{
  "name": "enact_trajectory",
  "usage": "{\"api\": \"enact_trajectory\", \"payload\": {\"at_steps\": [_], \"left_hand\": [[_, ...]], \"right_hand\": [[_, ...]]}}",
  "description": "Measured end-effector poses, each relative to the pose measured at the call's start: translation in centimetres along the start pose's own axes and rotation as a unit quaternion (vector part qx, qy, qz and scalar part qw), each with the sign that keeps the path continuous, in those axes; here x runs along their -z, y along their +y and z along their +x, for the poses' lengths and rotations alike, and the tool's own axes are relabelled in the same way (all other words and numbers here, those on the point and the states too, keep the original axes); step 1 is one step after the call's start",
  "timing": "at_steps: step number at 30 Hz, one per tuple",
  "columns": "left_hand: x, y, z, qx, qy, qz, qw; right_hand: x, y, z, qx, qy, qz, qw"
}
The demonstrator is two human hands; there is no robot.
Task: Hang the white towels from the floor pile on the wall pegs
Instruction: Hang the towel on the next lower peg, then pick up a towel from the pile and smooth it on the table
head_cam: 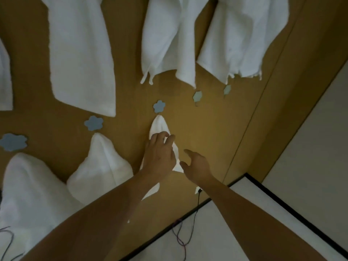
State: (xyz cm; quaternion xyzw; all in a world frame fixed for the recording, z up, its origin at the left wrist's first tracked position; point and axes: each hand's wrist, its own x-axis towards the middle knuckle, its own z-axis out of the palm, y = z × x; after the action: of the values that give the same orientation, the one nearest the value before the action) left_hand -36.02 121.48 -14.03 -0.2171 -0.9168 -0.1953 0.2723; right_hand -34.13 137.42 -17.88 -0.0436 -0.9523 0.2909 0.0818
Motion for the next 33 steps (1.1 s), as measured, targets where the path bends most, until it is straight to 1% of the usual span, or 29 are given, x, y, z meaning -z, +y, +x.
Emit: {"api": "enact_trajectory", "payload": {"at_steps": [3, 7, 12, 15, 17, 21, 25, 27, 30, 33], "left_hand": [[-0.2, 5.8, -0.2, -0.052, -0.032, -0.029, 0.998], [-1.3, 16.1, -2.2, -0.108, -0.079, -0.075, 0.988], [-3.2, 32.7, -9.1, -0.209, -0.13, -0.137, 0.96], [-4.4, 42.9, -13.9, -0.261, -0.181, -0.166, 0.934], [-5.1, 49.8, -17.5, -0.293, -0.219, -0.178, 0.914], [-5.2, 62.5, -25.8, -0.384, -0.279, -0.196, 0.858], [-4.6, 74.4, -34.4, -0.474, -0.327, -0.222, 0.787], [-4.3, 79.7, -38.7, -0.519, -0.345, -0.23, 0.747], [-4.5, 87.7, -45.1, -0.594, -0.35, -0.247, 0.681], [-4.9, 96.2, -51.4, -0.647, -0.37, -0.253, 0.616]], "right_hand": [[4.0, 2.7, -3.9, 0.001, 0.035, -0.022, 0.999], [10.5, 9.0, -12.0, -0.039, 0.084, -0.067, 0.993], [18.9, 19.2, -26.5, -0.15, 0.145, -0.124, 0.97], [23.2, 24.9, -36.6, -0.225, 0.172, -0.145, 0.948], [25.8, 28.5, -43.9, -0.282, 0.191, -0.157, 0.927], [29.6, 34.2, -57.9, -0.409, 0.223, -0.163, 0.87], [31.5, 38.0, -70.9, -0.521, 0.255, -0.142, 0.802], [31.9, 39.7, -76.9, -0.571, 0.269, -0.129, 0.765], [32.6, 42.2, -85.7, -0.641, 0.282, -0.106, 0.706], [34.1, 45.1, -94.0, -0.698, 0.299, -0.092, 0.644]]}}
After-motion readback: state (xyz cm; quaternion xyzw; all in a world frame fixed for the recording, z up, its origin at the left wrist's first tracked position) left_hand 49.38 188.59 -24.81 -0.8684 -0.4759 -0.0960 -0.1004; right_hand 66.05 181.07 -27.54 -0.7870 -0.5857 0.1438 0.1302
